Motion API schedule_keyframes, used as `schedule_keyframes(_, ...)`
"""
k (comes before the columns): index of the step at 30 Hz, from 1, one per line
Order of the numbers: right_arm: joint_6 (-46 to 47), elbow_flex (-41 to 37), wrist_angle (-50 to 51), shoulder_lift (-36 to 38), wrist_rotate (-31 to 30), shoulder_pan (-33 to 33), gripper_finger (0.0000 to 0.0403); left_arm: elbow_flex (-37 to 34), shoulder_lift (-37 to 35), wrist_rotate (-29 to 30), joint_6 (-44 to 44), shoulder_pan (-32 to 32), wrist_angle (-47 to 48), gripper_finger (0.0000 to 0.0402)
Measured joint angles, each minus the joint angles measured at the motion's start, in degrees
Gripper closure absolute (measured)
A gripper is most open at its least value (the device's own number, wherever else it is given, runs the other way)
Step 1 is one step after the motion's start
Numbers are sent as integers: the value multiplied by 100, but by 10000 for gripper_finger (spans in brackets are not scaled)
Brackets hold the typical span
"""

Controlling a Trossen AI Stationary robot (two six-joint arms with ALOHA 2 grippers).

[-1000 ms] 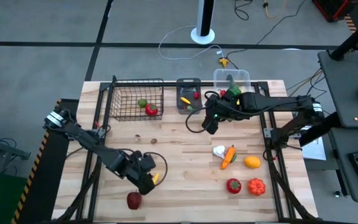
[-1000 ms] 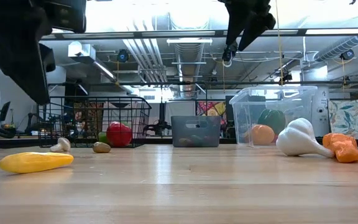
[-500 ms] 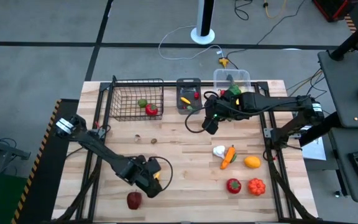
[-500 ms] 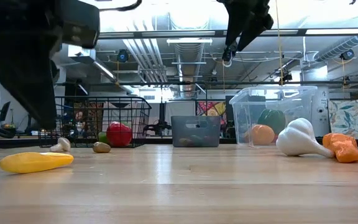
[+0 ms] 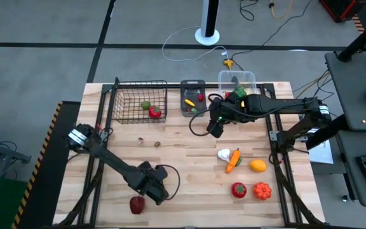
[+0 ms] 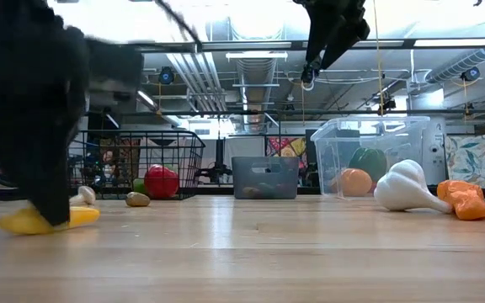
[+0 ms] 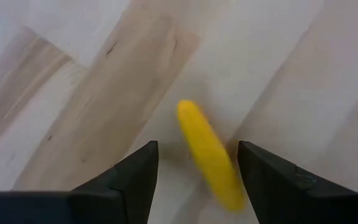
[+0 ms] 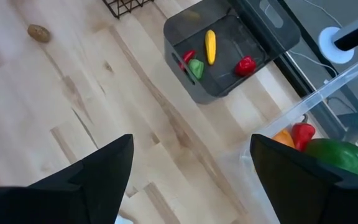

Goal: Sort produce into baskets
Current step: Put the yellow chili pepper into the black bin

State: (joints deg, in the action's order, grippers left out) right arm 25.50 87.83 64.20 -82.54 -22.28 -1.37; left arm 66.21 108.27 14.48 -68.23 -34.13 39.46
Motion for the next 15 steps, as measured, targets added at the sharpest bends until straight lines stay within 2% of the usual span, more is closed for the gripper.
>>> schedule_keyframes(4,0,-4,-5,0,20,0,90,235,311,12,41,-9,76,217)
schedule_keyframes(8,2,-23,-4,-2,22,0,95,431,374,71,178,-9,335,253)
schedule_keyframes(15,1,-110,-33,-7,-6,0,98,398,223,160,659,2,659,365)
